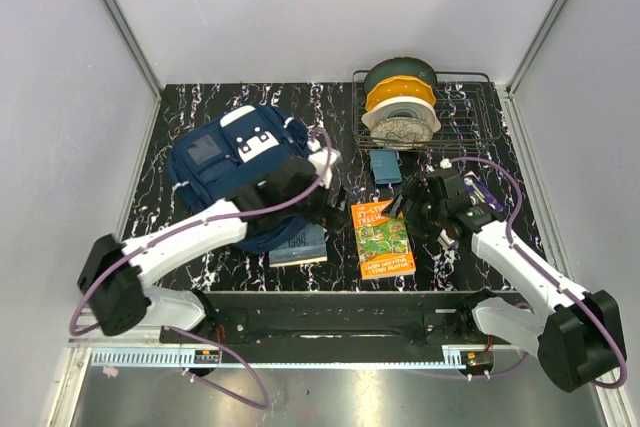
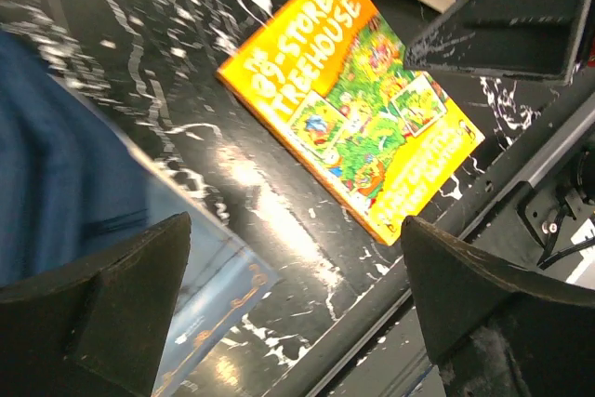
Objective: Pack the student bag
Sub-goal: Unzip the student bag at the center of the board, then pick up the book from the center of the board.
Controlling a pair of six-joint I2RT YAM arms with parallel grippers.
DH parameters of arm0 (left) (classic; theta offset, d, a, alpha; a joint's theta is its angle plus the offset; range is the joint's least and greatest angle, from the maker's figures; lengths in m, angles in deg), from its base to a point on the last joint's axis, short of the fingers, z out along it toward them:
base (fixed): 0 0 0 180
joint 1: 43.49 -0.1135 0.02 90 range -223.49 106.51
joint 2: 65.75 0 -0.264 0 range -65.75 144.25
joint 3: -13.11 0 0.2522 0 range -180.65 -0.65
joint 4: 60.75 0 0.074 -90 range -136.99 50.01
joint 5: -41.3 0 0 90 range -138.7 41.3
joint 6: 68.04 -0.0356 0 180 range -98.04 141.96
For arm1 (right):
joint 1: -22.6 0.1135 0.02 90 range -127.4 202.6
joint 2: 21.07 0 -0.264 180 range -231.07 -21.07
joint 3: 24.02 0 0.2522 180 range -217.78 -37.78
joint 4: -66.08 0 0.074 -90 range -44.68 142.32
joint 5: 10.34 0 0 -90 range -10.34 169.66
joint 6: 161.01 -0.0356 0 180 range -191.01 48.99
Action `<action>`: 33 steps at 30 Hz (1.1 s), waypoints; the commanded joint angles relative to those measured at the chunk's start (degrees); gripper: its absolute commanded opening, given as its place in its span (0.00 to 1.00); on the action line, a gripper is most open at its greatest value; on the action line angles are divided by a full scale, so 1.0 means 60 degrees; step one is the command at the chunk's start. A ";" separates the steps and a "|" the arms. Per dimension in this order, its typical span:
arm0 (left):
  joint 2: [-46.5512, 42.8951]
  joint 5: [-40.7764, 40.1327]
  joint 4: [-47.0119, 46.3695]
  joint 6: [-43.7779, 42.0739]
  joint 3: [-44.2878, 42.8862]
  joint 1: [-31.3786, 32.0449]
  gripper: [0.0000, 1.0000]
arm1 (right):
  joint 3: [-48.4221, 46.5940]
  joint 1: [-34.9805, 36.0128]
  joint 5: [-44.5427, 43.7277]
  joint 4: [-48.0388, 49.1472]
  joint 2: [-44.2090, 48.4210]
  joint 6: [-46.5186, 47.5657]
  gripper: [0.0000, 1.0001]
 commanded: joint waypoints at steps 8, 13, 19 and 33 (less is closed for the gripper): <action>0.2418 0.0601 -0.2020 0.1893 -0.0158 0.0740 0.99 | 0.0799 -0.0688 -0.0636 -0.0026 0.0512 0.0201 0.96; 0.3269 0.0777 -0.2108 0.2200 -0.0422 0.0828 0.99 | 0.0813 -0.0805 -0.0371 0.0077 -0.0351 0.0582 0.95; 0.4061 0.1232 -0.2752 0.2698 -0.0305 0.0886 0.99 | 0.1194 -0.0849 0.0289 0.0839 -0.0675 0.0407 0.89; 0.5174 0.1583 -0.3295 0.2963 -0.0568 0.0886 0.99 | 0.2014 -0.0849 0.0977 0.2068 -0.1406 -0.0062 0.76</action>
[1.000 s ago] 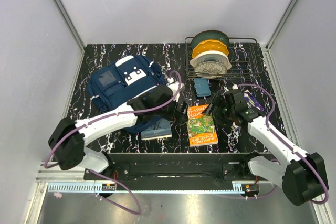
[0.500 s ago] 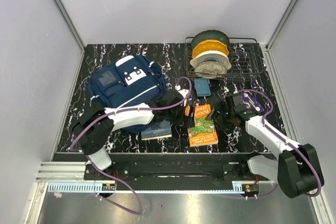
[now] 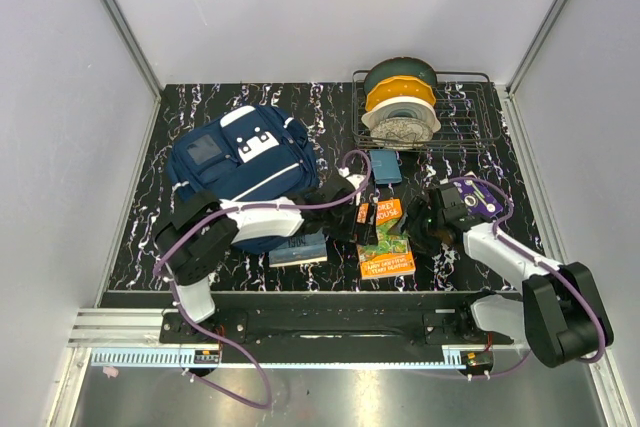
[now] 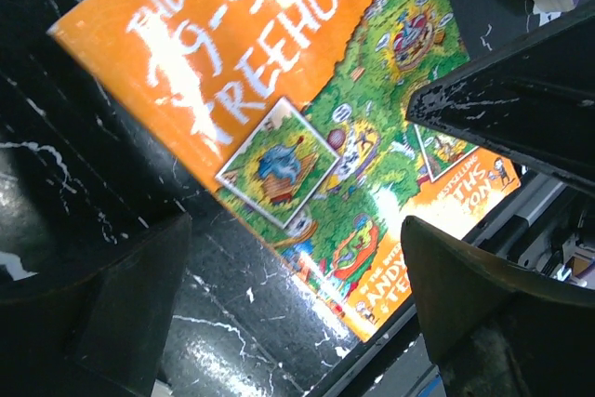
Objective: Pack the student bag
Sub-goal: Pick up the book from the center of the board.
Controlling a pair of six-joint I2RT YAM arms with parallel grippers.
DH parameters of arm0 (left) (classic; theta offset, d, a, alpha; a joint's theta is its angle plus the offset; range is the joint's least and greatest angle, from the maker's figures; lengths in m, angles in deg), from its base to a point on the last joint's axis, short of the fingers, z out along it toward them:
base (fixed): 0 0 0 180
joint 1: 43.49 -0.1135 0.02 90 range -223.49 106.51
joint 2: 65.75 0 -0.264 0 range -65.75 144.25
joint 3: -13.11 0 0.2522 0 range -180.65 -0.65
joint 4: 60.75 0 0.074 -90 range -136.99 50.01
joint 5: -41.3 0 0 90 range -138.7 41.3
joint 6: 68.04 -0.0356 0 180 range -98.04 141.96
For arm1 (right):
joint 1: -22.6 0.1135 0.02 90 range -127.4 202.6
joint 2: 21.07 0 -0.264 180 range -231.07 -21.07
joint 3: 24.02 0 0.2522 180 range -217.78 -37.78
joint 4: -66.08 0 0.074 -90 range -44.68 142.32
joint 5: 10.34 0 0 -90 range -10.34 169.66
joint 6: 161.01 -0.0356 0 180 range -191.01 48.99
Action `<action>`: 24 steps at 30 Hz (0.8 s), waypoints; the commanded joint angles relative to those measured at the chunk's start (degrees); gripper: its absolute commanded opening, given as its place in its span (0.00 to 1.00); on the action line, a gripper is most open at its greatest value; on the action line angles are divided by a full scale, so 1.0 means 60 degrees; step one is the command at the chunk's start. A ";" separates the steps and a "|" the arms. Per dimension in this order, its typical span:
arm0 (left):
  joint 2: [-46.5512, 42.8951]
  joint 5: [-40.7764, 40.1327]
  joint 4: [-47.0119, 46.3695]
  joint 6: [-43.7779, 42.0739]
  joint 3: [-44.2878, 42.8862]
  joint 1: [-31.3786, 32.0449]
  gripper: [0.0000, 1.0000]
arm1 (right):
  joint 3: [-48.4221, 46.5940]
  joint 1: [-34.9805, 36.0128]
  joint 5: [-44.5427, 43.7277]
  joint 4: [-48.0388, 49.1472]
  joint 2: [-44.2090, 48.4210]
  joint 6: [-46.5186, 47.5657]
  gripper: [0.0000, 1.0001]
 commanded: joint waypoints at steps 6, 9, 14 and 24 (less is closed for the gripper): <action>0.0499 0.0345 -0.0643 -0.0278 -0.0909 0.0059 0.99 | 0.0522 -0.0033 0.1284 0.1427 -0.0326 -0.0463 0.68; 0.0557 0.0418 -0.0643 -0.0498 -0.1143 0.0045 0.99 | 0.0727 -0.0019 0.1592 0.1720 -0.0180 -0.0625 0.63; 0.0572 0.0565 -0.0643 -0.0542 -0.1232 0.0030 0.98 | 0.0845 -0.0033 0.1841 0.2029 -0.0047 -0.0728 0.47; 0.0542 0.0843 -0.0950 -0.0586 -0.1159 0.0045 0.94 | 0.0962 -0.0019 0.2237 0.2849 -0.0032 -0.1035 0.36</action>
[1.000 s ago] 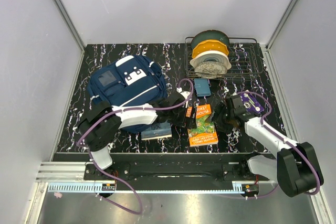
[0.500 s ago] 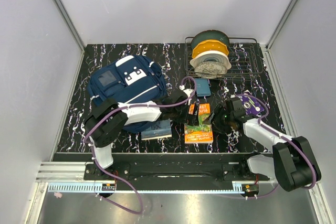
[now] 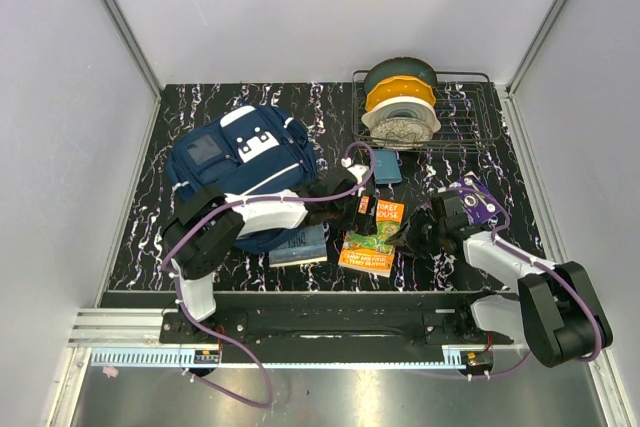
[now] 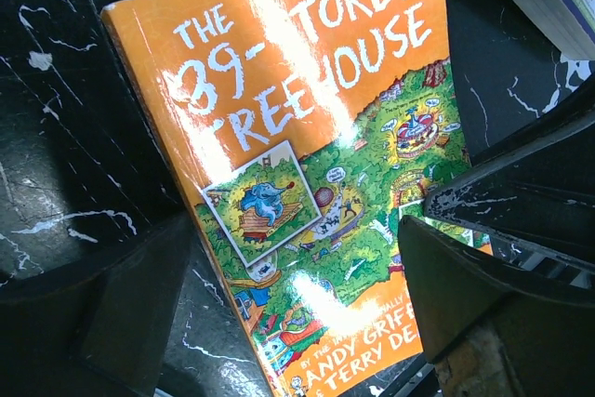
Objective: Pack the student bag
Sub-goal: Pick up the book from the center of the board.
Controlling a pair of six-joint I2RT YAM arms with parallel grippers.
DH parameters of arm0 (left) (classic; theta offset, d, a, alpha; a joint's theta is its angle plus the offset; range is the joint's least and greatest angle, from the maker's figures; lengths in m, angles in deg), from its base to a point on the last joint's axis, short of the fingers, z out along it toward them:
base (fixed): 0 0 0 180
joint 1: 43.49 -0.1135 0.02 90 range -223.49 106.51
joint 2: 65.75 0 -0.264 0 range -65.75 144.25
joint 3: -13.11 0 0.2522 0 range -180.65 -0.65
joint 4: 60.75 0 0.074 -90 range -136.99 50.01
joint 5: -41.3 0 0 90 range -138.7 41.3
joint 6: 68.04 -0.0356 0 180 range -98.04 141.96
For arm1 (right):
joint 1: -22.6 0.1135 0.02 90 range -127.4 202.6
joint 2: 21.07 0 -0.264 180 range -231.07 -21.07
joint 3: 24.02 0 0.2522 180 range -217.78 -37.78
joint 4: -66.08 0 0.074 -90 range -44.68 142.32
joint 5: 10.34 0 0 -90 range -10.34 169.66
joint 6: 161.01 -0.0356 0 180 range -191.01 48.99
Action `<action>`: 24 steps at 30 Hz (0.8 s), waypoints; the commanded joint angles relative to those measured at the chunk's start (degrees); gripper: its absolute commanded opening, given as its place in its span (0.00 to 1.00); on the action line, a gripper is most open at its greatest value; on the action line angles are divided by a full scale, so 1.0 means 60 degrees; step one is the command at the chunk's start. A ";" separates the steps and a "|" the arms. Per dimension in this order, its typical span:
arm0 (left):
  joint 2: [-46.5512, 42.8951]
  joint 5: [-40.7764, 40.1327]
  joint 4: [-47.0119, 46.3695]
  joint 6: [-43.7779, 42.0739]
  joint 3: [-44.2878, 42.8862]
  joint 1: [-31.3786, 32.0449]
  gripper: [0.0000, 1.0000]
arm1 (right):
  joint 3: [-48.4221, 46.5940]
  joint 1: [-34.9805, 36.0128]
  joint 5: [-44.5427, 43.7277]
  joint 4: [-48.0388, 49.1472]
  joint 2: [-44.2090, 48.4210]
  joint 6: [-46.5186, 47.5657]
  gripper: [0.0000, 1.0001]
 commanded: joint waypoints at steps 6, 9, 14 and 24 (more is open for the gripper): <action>-0.0008 0.1496 -0.1148 0.0150 -0.0343 0.0307 0.89 | -0.0124 0.0079 0.0434 0.1320 -0.0062 -0.0413 0.50; -0.0007 0.1613 -0.1235 0.0150 -0.0299 0.0307 0.86 | -0.0154 0.0079 0.0492 0.1668 -0.0091 -0.0428 0.39; -0.0051 0.1570 -0.1207 0.0150 -0.0284 0.0307 0.85 | -0.0241 0.0094 0.0419 0.1570 -0.0048 -0.0428 0.12; -0.0855 0.0517 -0.0752 -0.0187 -0.0269 0.0292 0.91 | -0.0374 0.0079 -0.0356 0.0544 0.0816 -0.0208 0.00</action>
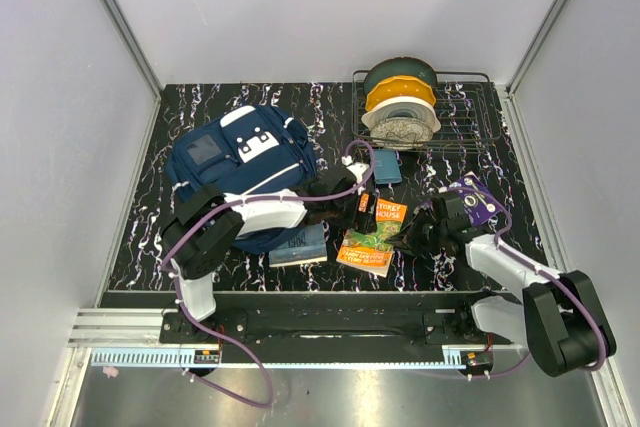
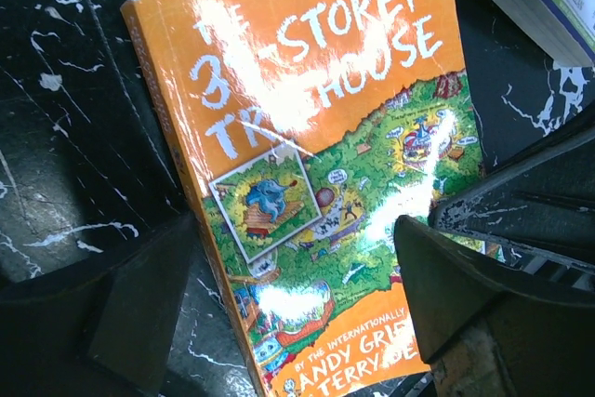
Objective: Pack the student bag
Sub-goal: Pick up the book from the center of the board.
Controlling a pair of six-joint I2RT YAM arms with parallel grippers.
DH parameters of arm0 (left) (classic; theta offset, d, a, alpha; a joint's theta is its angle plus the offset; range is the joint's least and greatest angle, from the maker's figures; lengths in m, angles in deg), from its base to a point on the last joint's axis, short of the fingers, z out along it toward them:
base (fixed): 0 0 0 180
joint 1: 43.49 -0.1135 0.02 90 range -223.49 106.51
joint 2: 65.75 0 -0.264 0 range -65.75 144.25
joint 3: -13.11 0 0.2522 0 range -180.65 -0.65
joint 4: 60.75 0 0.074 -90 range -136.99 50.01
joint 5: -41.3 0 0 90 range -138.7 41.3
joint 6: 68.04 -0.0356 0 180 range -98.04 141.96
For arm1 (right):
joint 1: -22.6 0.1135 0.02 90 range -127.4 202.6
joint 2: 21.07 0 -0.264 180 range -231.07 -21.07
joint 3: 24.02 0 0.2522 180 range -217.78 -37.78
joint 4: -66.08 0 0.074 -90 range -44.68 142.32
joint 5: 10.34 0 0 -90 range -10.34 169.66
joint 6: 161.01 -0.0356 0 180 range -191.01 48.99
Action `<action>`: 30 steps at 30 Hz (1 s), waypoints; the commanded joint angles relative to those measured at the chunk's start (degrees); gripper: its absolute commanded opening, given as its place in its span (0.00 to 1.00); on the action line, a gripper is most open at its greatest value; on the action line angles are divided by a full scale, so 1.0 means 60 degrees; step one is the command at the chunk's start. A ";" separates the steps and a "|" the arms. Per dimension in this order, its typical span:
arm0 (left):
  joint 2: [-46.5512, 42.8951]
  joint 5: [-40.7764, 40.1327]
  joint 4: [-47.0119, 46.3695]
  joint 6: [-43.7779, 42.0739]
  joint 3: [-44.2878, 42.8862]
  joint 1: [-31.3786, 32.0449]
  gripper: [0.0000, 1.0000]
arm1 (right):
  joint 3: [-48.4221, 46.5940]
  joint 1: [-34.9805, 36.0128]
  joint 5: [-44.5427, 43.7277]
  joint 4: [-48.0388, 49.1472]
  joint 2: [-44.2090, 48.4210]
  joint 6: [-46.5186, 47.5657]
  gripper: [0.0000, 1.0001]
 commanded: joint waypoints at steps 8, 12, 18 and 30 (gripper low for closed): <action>-0.1655 -0.0437 0.0367 -0.0335 -0.0299 0.0165 0.99 | -0.0307 0.0083 -0.0558 0.0561 0.1089 -0.0220 0.00; -0.1802 -0.0218 0.0148 -0.0174 -0.0109 -0.0100 0.99 | -0.0191 0.0069 -0.0470 0.0649 0.1455 -0.0337 0.00; -0.1802 0.0075 0.0016 -0.0130 0.0024 -0.0349 0.99 | -0.0102 0.0069 -0.0368 0.0723 0.2159 -0.0454 0.00; -0.1700 0.1013 -0.0995 -0.0026 0.0229 -0.0744 0.99 | 0.0088 0.0069 0.0540 0.1088 0.3447 -0.0352 0.00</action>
